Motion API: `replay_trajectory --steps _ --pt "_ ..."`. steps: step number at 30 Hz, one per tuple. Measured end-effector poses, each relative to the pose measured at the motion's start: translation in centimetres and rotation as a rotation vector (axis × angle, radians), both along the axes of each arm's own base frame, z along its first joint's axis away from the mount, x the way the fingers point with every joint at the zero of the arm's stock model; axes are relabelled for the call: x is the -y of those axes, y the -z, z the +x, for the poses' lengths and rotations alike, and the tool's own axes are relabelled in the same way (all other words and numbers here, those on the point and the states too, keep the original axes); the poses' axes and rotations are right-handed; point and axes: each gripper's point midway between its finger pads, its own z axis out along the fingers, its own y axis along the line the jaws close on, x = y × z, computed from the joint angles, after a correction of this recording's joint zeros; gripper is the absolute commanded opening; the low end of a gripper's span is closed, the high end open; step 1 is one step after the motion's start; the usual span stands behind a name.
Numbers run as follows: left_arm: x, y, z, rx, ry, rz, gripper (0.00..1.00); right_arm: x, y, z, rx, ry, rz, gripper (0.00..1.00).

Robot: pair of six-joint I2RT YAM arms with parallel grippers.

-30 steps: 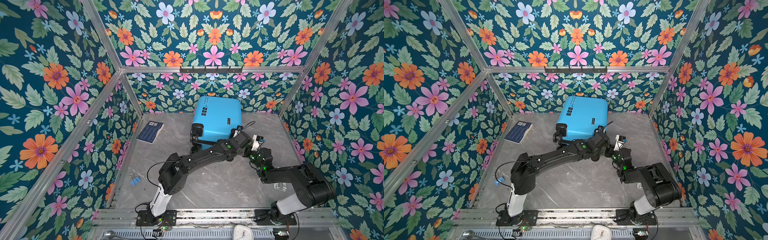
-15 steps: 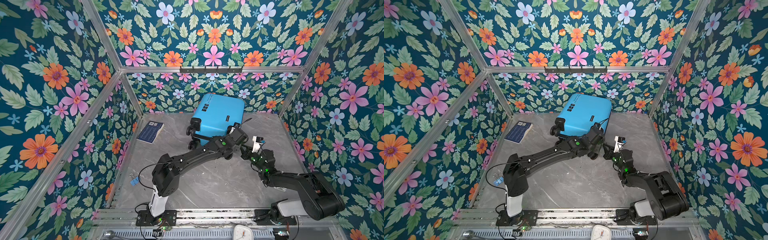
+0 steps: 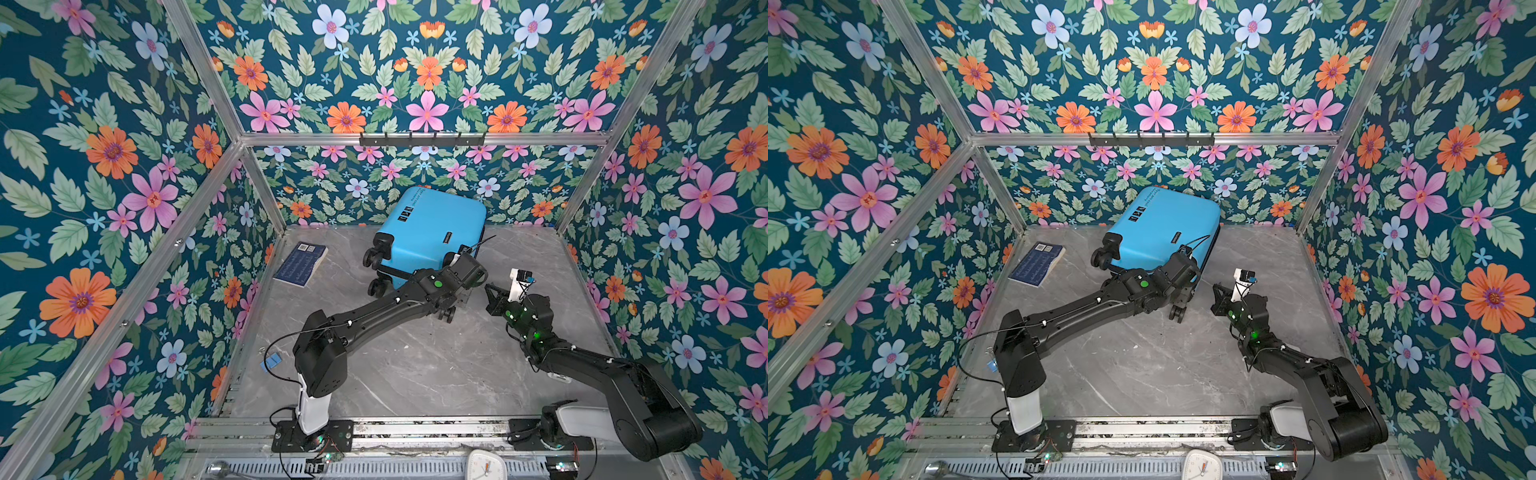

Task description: Pack the luggage

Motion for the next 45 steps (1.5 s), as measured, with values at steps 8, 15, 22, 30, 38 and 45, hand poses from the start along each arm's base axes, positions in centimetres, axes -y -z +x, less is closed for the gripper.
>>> replay_trajectory --steps 8,15,22,30,38,45 --pt "-0.3 -0.5 0.0 0.010 0.011 0.008 0.00 -0.4 0.7 -1.1 -0.058 -0.047 -0.035 0.99" --pt "-0.4 -1.0 -0.1 0.015 0.013 0.000 0.00 -1.7 1.4 -2.3 -0.100 -0.145 -0.039 0.65" --pt "-0.4 -1.9 0.0 0.019 0.014 -0.019 0.00 -5.4 2.4 -4.6 -0.072 -0.384 -0.006 0.60" --pt "-0.7 -2.5 -0.4 0.011 0.023 -0.028 0.00 -6.7 2.0 -3.2 -0.020 -0.434 0.021 0.57" --pt "-1.0 -2.9 -0.6 0.010 0.026 -0.030 0.00 -8.0 2.7 -1.4 -0.036 -0.471 0.121 0.54" --pt "-1.6 -2.6 -0.3 0.024 0.006 -0.005 0.00 -9.0 3.3 -0.6 -0.049 -0.522 0.213 0.40"
